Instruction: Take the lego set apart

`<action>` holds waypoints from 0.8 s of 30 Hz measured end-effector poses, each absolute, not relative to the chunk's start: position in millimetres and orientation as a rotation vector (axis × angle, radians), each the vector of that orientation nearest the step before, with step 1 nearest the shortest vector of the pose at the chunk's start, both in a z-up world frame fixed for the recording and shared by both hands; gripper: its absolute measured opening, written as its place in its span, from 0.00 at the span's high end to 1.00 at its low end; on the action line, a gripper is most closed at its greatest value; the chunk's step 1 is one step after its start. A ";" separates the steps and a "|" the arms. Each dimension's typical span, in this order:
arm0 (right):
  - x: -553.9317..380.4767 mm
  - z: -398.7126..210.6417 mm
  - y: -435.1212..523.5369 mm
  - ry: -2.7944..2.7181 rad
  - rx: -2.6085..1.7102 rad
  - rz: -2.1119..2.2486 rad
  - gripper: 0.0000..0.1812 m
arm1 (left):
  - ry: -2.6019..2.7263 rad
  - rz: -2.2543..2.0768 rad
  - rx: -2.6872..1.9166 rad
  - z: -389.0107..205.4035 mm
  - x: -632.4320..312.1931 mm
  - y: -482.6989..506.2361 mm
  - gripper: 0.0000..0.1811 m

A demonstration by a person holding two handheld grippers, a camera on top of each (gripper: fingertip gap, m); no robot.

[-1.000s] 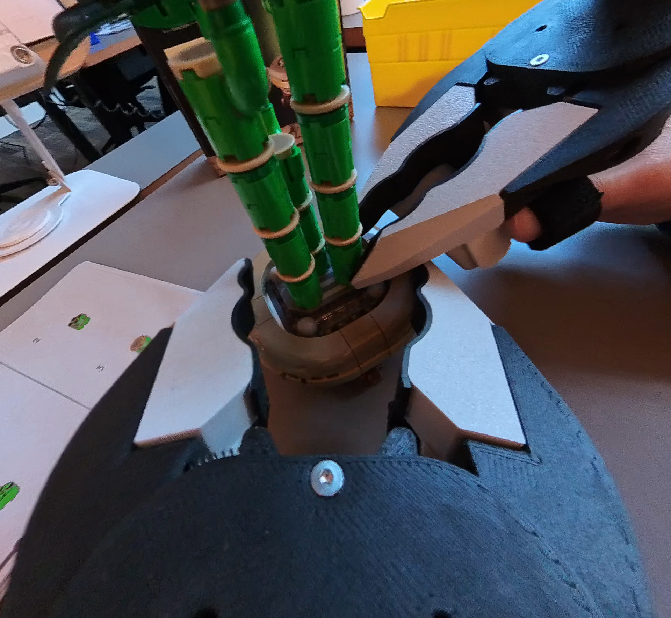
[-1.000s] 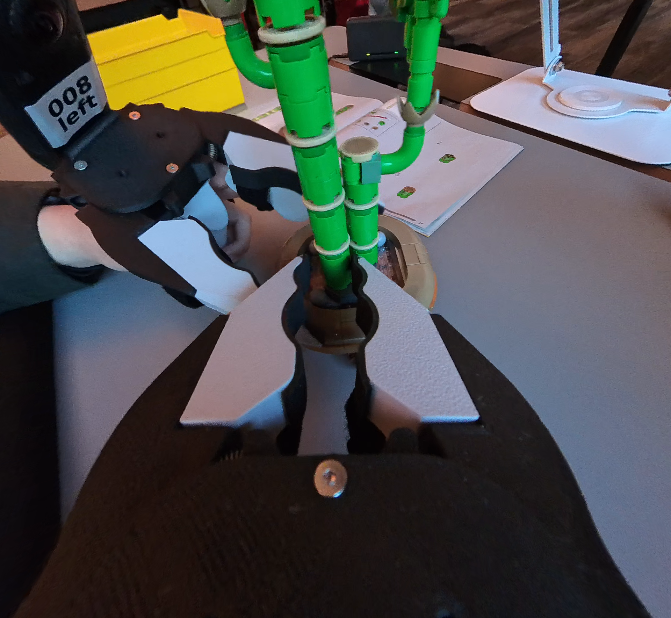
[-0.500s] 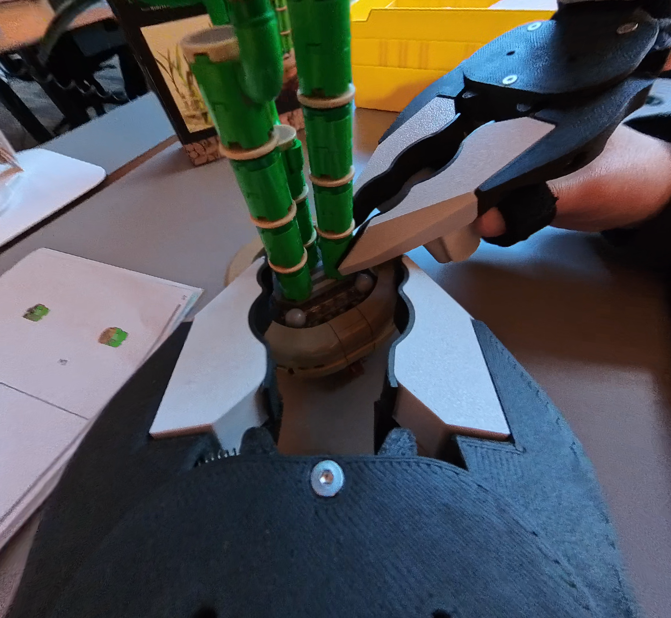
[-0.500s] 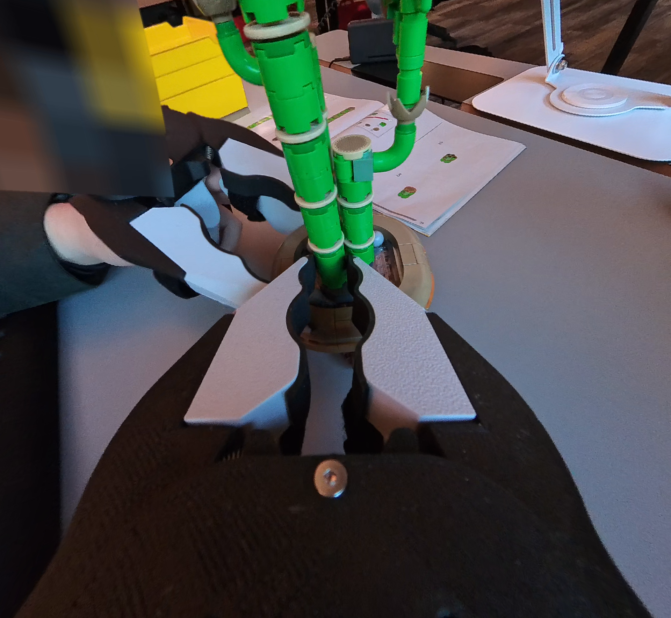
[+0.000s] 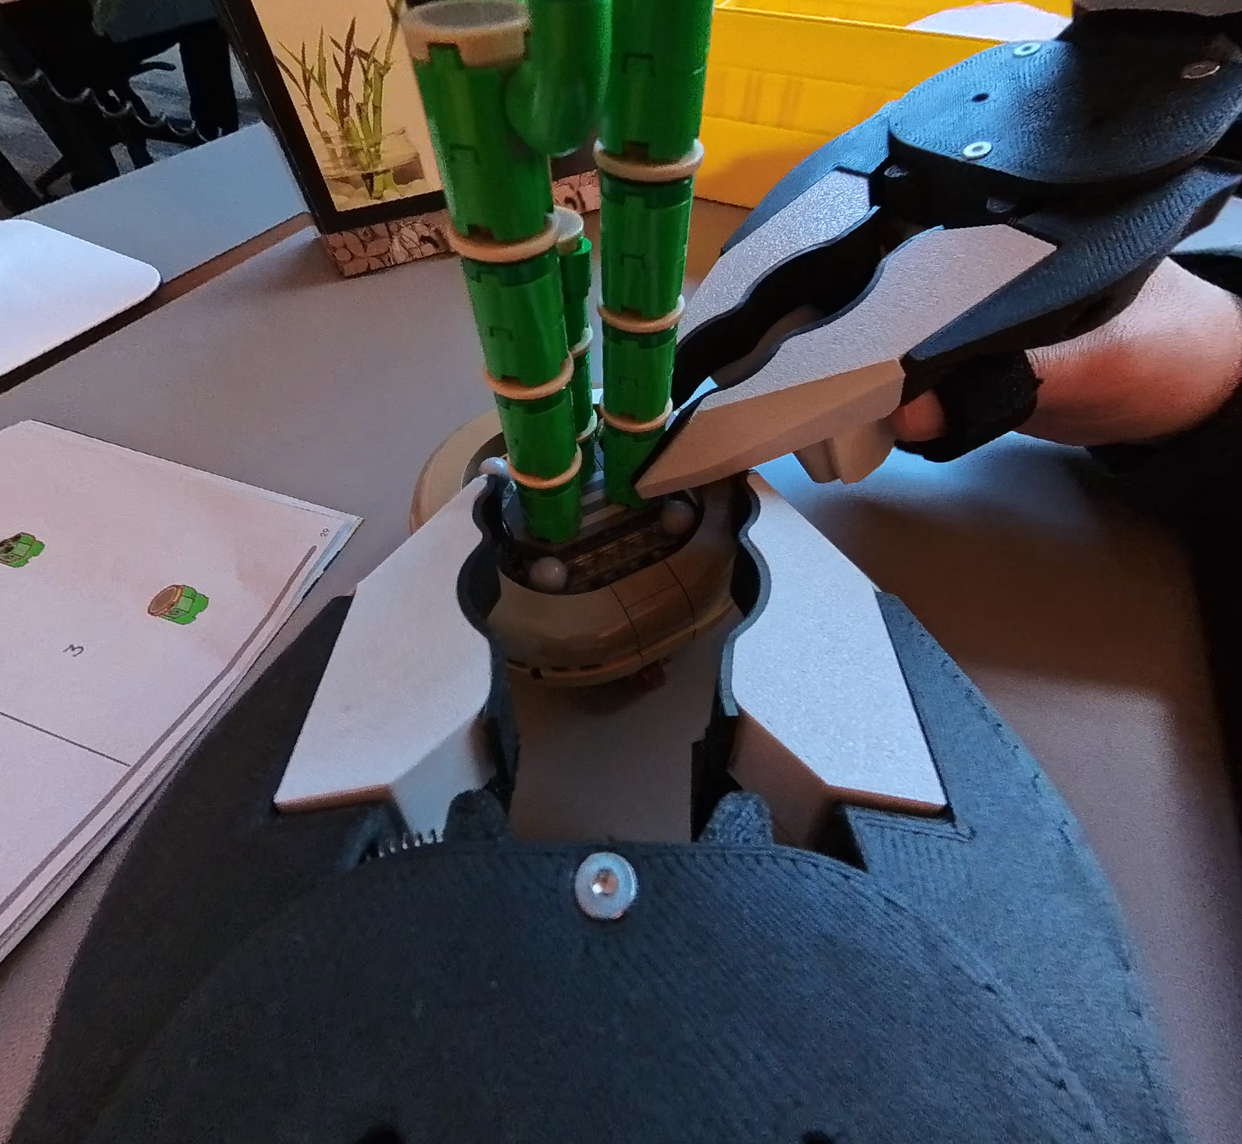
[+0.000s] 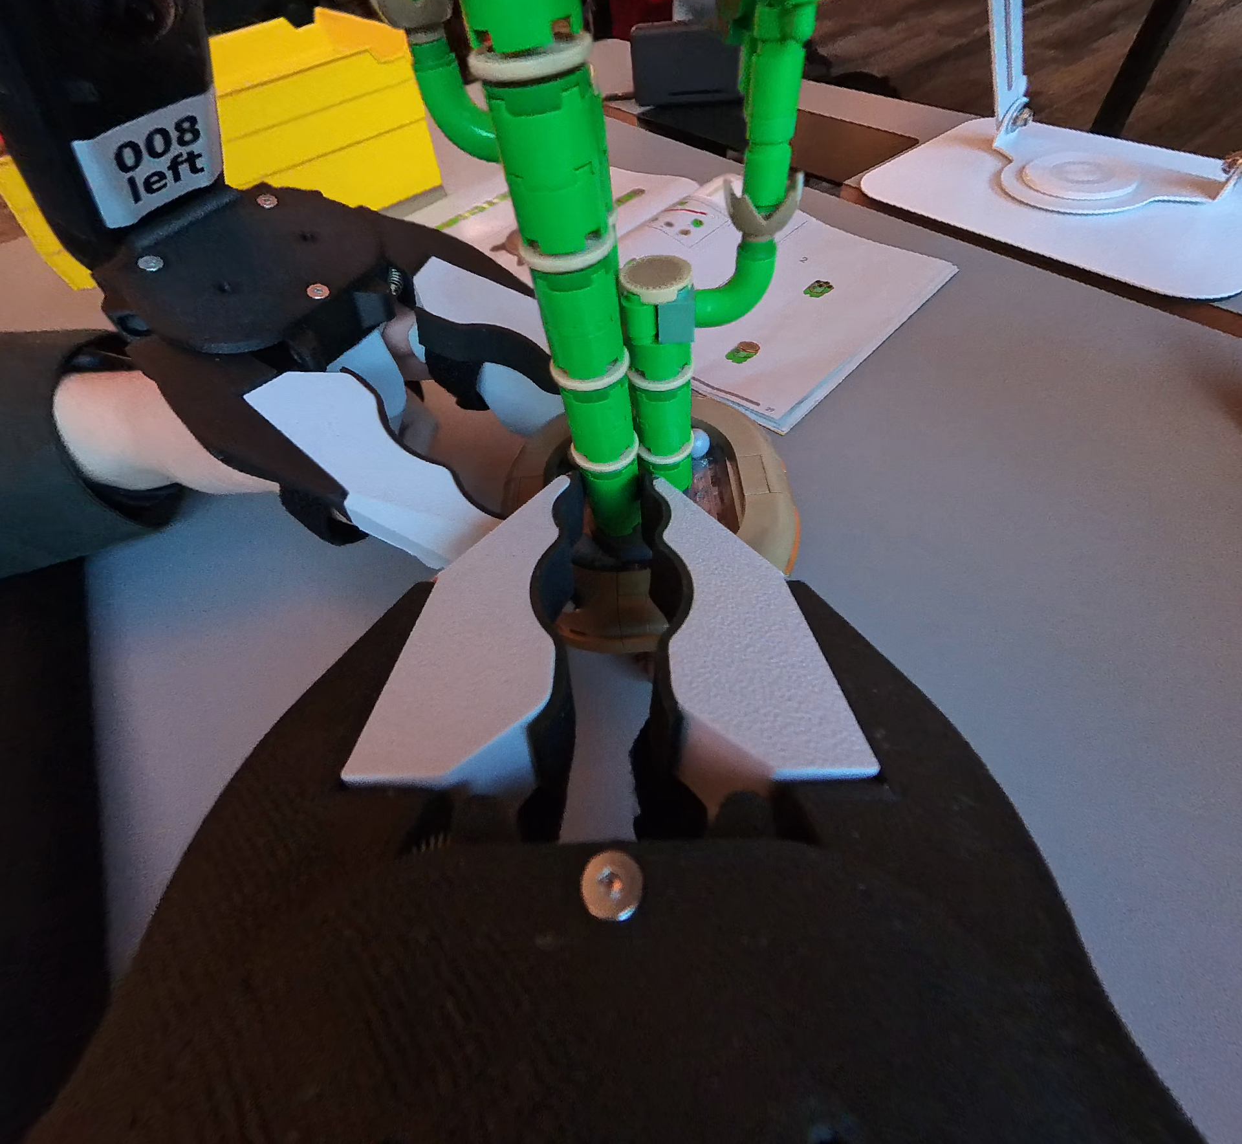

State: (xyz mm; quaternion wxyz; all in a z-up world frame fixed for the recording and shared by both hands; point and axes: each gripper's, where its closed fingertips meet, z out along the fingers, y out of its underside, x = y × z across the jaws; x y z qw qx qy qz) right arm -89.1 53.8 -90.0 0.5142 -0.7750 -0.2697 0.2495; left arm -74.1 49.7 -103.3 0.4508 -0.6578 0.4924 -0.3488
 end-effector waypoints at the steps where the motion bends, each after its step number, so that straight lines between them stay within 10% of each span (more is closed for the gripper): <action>1: -89.0 -89.9 53.8 -0.651 -1.863 0.590 0.92 | 1.218 -0.861 -1.625 -103.3 -74.0 49.6 0.62; 24: -85.3 -88.1 52.8 -0.540 -1.829 0.670 0.93 | 1.204 -0.876 -1.646 -103.3 -72.5 48.1 0.64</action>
